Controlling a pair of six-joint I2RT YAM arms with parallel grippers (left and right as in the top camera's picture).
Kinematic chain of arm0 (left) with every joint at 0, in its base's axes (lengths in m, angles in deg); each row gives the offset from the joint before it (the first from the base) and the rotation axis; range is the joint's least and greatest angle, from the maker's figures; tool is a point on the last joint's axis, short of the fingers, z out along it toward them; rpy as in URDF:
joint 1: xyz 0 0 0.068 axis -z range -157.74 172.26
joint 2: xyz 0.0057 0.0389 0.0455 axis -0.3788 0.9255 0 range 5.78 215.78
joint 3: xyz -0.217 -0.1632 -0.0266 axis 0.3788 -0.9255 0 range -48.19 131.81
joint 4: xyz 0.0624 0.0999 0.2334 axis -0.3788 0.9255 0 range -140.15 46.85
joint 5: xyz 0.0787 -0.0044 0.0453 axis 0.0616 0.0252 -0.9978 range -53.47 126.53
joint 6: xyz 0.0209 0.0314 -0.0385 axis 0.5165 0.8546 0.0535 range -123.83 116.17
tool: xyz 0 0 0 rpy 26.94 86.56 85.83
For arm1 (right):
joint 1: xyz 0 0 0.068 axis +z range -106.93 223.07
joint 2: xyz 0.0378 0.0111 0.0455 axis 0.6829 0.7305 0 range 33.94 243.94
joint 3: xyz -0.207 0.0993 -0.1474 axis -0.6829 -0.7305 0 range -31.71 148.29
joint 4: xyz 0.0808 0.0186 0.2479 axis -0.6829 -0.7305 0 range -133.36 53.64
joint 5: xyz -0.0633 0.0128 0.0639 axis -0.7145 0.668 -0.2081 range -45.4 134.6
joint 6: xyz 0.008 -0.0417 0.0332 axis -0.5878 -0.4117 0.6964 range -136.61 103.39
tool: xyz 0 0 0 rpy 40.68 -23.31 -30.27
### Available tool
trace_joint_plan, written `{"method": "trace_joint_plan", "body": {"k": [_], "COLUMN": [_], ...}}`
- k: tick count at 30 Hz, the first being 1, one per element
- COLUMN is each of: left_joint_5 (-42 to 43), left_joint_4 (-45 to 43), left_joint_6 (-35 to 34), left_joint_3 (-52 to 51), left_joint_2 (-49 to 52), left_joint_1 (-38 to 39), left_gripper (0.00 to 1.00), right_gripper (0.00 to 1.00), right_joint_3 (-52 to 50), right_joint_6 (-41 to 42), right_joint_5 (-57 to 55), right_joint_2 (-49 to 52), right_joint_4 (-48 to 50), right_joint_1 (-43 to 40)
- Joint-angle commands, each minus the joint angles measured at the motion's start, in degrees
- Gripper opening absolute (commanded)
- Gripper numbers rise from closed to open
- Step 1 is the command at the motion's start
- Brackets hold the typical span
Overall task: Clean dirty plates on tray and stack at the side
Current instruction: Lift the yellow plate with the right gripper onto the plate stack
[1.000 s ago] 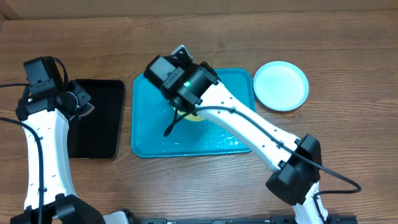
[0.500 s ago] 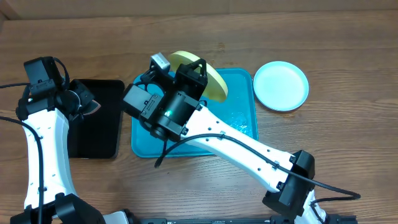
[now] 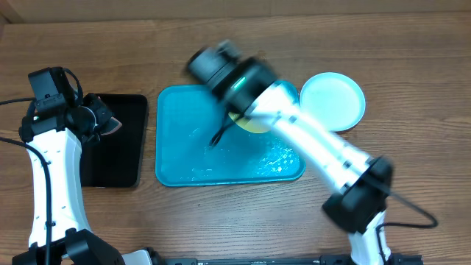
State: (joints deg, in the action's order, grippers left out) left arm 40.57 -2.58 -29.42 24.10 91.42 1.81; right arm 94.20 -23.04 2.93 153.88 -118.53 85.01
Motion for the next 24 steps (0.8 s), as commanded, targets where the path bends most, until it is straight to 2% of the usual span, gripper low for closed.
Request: {"method": "trace_joint_plan", "body": {"k": [1,3,5,13,18,24], "left_joint_5": [0.5,0.5,0.5,0.48,0.46,0.24], "left_joint_4": [-0.22,-0.24,-0.28,-1.07,-1.16,-1.14], "left_joint_6": [-0.59,-0.59,-0.59,-0.59,-0.57,0.31], "left_joint_3": [-0.17,-0.17,-0.17,-0.17,-0.17,-0.17], "left_joint_2": [0.31,0.31,0.31,0.31,0.33,0.33], "left_joint_1": [0.24,0.24,0.24,0.24,0.24,0.24], "left_gripper": [0.04,0.04,0.04,0.04,0.04,0.04], "right_gripper": [0.04,0.04,0.04,0.04,0.04,0.05], "right_joint_3": [1.55,1.31,-0.07,-9.88,-17.46,-25.51], "right_joint_6": [2.36,2.38,2.36,2.36,2.38,2.38], "right_joint_5": [34.51,46.6,51.76,52.28,52.33,54.05], "right_joint_2": [-1.03,-0.2,-0.07,-0.07,-0.07,-0.07], "right_joint_4": [-0.15,-1.22,-1.77,-0.22,6.03,15.23], "right_joint_1": [-13.81,-22.12,-28.52,-49.09,-54.23,-54.42]}}
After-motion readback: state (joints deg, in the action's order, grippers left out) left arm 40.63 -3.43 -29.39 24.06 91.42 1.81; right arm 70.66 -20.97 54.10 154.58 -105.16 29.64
